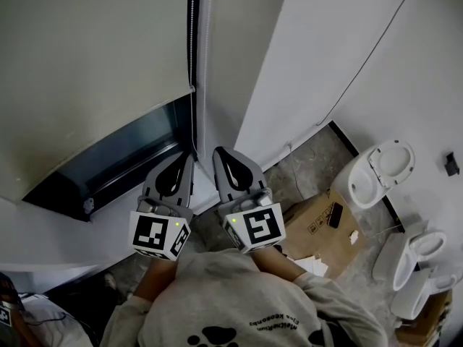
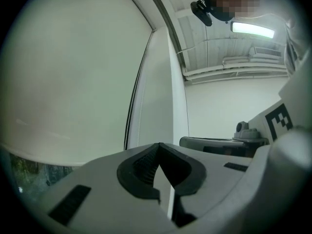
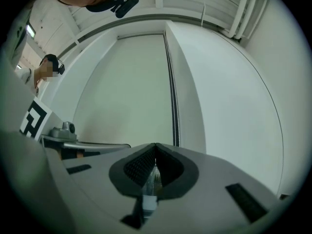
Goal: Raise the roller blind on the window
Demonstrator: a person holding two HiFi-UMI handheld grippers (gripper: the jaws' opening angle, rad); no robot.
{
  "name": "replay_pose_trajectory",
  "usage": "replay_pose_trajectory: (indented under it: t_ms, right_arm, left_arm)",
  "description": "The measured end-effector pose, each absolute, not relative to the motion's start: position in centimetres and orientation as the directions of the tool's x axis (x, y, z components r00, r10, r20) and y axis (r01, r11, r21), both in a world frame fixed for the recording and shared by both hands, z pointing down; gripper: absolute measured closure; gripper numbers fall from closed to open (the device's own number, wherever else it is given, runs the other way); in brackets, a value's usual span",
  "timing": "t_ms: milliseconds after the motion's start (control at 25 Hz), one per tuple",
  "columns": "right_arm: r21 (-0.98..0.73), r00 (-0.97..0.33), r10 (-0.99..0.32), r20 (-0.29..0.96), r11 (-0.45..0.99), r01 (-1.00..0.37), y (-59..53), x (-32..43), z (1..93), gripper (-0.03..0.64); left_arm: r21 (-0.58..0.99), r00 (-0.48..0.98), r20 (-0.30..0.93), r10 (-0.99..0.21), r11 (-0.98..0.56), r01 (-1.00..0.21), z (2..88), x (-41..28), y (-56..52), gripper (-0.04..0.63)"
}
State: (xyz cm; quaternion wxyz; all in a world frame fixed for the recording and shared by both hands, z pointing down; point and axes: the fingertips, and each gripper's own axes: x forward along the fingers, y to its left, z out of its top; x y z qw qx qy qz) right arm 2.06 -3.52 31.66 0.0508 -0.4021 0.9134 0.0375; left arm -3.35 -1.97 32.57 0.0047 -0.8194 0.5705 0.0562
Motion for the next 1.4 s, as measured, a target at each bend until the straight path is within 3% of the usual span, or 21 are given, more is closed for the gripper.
replay_pose_trajectory:
  t_ms: [760, 880, 1400]
  right_arm:
    - [0.011, -0.473, -0.871, -0.132, 0.475, -0.880, -13.6, -0.6, 32.8, 0.607]
    - [0.015, -0.454, -0.882, -0.125, 0.456, -0.890, -14.1, -0.8, 33.0, 0.607]
    - [0.035, -0.452, -0.888, -0.078, 0.451, -0.892, -16.0, -0.2, 33.6, 0.607]
  left_arm:
    - [0.000, 0.594, -0.060, -0.802, -0.595, -0.804, 32.6, -4.9, -14.6, 0.588]
    - [0.005, 0.635, -0.036, -0.772, -0.635, -0.772, 32.9, -4.4, -15.9, 0.480]
    - [-0.012, 0.640, -0.035, -0.768, -0.640, -0.768, 31.4, -3.7, -20.8, 0.480]
